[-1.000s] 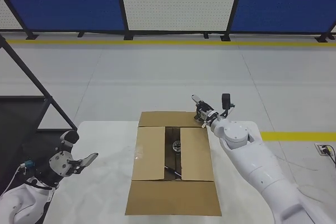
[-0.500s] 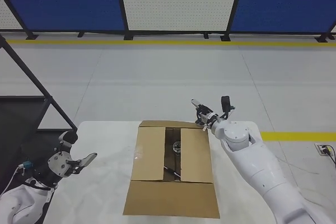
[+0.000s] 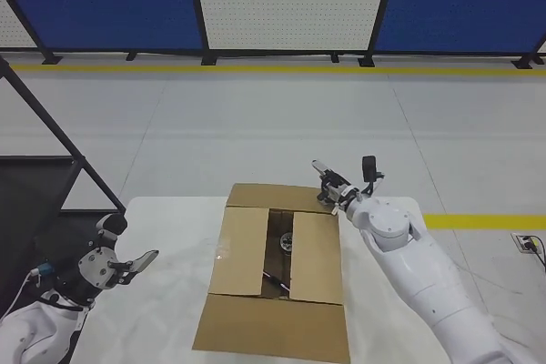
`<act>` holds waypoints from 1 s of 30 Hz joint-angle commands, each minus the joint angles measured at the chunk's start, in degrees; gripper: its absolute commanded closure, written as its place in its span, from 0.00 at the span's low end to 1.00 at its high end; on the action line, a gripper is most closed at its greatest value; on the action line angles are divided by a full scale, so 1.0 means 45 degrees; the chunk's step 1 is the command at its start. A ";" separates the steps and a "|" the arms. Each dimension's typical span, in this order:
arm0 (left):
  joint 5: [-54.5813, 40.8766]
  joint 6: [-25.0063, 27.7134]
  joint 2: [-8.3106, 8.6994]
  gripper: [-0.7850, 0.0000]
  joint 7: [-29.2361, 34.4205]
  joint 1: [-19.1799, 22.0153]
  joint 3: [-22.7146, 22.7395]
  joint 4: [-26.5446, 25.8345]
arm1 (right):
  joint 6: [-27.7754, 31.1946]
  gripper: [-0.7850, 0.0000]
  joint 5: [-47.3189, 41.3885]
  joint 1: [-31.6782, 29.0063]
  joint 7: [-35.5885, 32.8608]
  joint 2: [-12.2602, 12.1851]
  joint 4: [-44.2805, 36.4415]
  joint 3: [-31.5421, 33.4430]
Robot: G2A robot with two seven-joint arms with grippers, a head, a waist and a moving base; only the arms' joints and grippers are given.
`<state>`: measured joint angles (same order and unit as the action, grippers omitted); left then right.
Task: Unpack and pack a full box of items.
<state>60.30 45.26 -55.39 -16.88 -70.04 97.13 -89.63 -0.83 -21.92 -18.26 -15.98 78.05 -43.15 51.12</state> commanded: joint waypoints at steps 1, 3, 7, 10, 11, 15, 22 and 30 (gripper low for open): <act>-0.0001 -0.0014 -0.0003 0.00 -0.0038 -0.0016 0.0006 -0.0006 | 0.0193 0.00 -0.0018 -0.0188 0.0056 -0.0054 -0.0259 0.0236; 0.0009 -0.0015 -0.0004 0.00 -0.0074 -0.0026 0.0009 -0.0020 | 0.0350 0.00 0.0002 -0.0382 0.0072 -0.0114 -0.0559 0.0473; 0.0028 -0.0018 -0.0007 0.00 -0.0104 -0.0019 -0.0001 -0.0046 | 0.0796 0.00 0.0071 -0.0828 -0.0217 -0.0252 -0.1298 0.0934; 0.0049 -0.0002 -0.0009 0.00 -0.0100 0.0012 -0.0023 -0.0065 | 0.1274 0.00 0.0190 -0.1231 -0.0734 -0.0397 -0.1993 0.1319; 0.0046 -0.0002 -0.0009 0.00 -0.0101 0.0032 -0.0029 -0.0067 | 0.1493 0.00 0.0300 -0.1409 -0.0928 -0.0450 -0.2273 0.1424; -0.0004 -0.0017 -0.0021 0.00 -0.0215 0.0134 -0.0075 -0.0080 | 0.1713 0.00 0.0449 -0.2057 -0.2084 -0.0665 -0.3398 0.1883; -0.0267 -0.0027 -0.0075 0.00 -0.0993 0.0371 -0.0168 -0.0205 | 0.1261 0.00 0.0978 -0.2990 -0.3613 -0.0862 -0.5282 0.2052; -0.0711 -0.0830 -0.0176 0.00 -0.2002 0.0446 -0.0004 0.0116 | -0.0108 0.00 0.2133 -0.3223 -0.3774 -0.0820 -0.6148 0.1523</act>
<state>57.16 41.89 -56.17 -26.13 -68.07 97.05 -89.43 -0.59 -12.93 -32.83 -33.40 74.33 -70.77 58.08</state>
